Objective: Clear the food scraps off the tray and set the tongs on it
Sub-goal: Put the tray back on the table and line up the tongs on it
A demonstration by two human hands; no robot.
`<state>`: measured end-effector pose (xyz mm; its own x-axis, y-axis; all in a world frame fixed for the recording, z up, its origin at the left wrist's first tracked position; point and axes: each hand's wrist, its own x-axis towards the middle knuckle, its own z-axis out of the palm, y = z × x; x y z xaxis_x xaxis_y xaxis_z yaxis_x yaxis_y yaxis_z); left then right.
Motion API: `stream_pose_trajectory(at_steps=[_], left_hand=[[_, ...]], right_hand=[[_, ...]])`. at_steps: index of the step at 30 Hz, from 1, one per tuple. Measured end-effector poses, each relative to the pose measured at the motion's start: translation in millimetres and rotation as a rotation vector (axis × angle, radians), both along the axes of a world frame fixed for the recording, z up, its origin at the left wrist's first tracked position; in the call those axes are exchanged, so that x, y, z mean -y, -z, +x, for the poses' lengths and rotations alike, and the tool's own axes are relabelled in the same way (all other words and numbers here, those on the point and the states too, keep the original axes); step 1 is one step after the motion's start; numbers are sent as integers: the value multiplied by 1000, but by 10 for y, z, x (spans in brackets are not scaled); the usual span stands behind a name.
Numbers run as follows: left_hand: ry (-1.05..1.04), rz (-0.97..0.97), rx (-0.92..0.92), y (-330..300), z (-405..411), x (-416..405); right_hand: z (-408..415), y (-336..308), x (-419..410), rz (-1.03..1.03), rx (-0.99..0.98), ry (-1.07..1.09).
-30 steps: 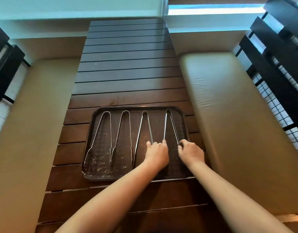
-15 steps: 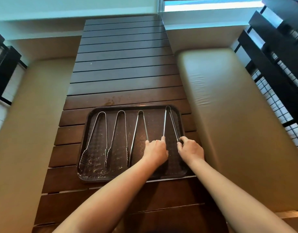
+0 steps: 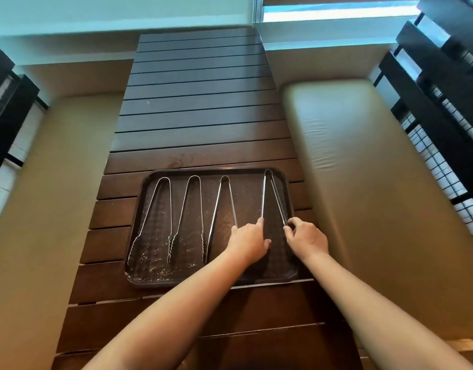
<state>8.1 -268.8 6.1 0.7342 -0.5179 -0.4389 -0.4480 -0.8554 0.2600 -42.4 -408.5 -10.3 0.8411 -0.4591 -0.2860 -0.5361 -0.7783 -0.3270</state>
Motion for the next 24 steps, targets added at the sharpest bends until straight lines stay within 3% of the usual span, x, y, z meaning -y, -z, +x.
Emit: stream_pose_trajectory(at_steps=[24], left_hand=[[-17, -12, -57, -49, -34, 122]], right_hand=[[-65, 57, 100, 5, 12, 14]])
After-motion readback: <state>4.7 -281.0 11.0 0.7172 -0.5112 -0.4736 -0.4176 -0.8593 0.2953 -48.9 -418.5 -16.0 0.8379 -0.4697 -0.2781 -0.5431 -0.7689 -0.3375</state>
